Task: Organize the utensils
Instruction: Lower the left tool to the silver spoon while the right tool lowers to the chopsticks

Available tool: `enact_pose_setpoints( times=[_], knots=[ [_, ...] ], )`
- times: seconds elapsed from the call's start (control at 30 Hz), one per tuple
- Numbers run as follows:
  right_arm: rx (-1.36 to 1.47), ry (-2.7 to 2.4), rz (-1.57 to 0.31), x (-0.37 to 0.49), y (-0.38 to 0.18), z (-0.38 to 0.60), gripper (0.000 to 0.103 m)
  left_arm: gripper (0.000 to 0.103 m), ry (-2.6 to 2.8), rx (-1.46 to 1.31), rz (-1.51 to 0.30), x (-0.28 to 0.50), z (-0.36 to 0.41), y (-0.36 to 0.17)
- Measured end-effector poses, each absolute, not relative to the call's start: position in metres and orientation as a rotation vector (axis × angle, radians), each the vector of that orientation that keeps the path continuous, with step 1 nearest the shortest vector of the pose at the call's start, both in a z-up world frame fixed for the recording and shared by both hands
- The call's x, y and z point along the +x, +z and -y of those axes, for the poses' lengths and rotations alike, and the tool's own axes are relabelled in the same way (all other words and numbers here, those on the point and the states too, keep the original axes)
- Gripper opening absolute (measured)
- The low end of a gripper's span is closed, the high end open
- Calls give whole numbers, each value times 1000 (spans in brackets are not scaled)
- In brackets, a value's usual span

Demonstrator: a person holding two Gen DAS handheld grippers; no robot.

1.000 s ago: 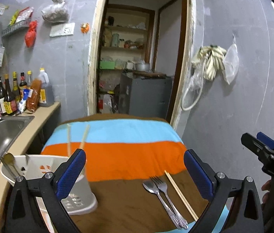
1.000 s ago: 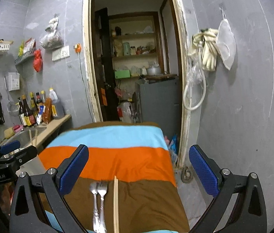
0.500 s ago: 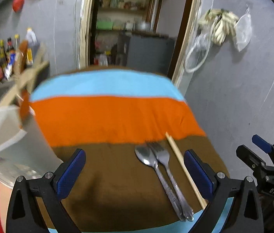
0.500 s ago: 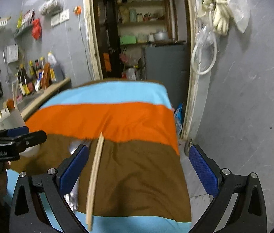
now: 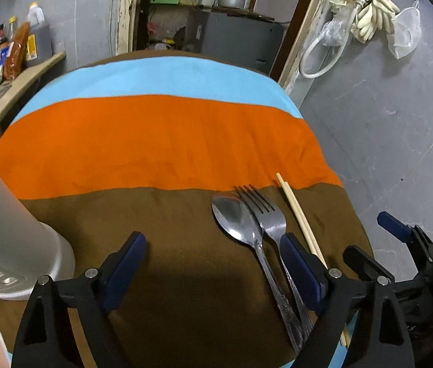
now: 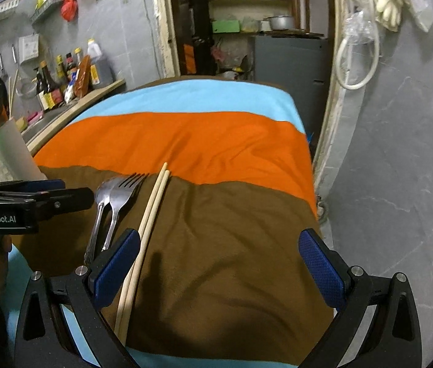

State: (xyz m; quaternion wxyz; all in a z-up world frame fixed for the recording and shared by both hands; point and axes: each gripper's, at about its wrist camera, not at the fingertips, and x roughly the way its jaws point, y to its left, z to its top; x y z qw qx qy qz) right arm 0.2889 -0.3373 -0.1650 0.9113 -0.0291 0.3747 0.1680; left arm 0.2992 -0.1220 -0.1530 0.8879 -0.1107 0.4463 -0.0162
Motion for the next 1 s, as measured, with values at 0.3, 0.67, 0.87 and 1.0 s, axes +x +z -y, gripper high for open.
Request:
enact_pose_setpoints(
  times=[0.3, 0.67, 0.87, 1.0],
  knots=[
    [-125, 352, -833, 298, -174, 319, 101, 86, -38, -233, -964, 305, 126, -161],
    [-171, 322, -853, 301, -176, 310, 101, 82, -34, -209, -979, 306, 129, -163],
    [-167, 288, -843, 305, -173, 319, 101, 66, -60, -195, -983, 303, 133, -162],
    [-146, 311, -852, 312, -173, 321, 99, 52, -92, -186, -986, 306, 136, -162]
  ],
)
